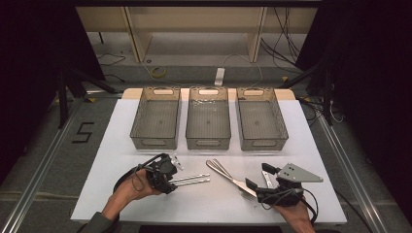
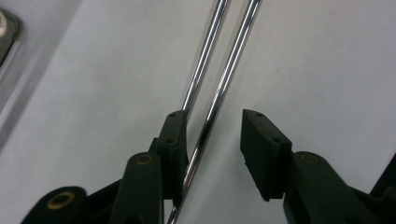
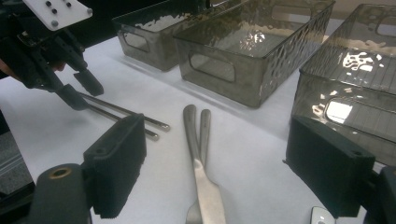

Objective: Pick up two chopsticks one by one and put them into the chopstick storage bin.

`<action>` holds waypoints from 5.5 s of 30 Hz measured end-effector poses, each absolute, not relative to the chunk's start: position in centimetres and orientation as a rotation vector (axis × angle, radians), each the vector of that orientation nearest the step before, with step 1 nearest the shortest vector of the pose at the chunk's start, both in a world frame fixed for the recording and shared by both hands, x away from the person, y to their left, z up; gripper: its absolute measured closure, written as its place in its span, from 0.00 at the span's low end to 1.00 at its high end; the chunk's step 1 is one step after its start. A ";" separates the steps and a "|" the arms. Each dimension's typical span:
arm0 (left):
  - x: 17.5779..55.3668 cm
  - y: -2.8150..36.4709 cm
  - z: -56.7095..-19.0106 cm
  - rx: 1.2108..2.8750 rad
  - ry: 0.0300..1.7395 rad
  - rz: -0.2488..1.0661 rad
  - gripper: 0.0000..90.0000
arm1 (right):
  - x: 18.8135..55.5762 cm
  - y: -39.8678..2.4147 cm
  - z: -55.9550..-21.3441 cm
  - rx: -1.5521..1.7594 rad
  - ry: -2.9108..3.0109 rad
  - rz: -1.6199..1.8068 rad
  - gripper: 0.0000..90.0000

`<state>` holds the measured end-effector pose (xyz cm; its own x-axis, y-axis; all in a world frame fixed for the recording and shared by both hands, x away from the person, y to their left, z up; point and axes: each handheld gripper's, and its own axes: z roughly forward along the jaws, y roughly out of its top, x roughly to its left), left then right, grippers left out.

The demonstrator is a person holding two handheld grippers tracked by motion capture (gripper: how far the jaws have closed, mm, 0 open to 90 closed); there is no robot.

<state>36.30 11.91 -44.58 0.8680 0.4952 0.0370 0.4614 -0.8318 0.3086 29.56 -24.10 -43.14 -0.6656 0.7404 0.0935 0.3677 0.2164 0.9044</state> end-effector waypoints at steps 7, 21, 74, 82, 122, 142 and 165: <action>36.4 12.0 -45.2 2.775 0.718 0.160 0.74 | 29.4 -24.2 -43.0 1.021 2.126 1.430 0.24; 36.8 11.9 -46.1 2.844 0.683 0.136 0.84 | 29.5 -24.0 -43.2 1.020 2.152 1.423 0.24; 37.9 14.3 -39.8 2.529 0.692 0.235 0.95 | 29.7 -24.0 -43.4 1.031 2.181 1.413 0.25; 40.1 15.6 -37.2 2.388 0.807 0.355 0.95 | 29.7 -24.1 -43.4 1.035 2.177 1.412 0.25; 53.0 20.5 -35.2 2.078 1.205 0.447 0.95 | 29.8 -24.1 -43.6 1.030 2.194 1.404 0.25; 53.9 21.4 -39.0 2.056 1.307 0.447 0.95 | 29.8 -23.9 -43.7 1.031 2.201 1.399 0.25; 49.9 19.7 -38.7 2.110 1.240 0.319 0.31 | 29.8 -24.1 -43.6 1.034 2.193 1.394 0.25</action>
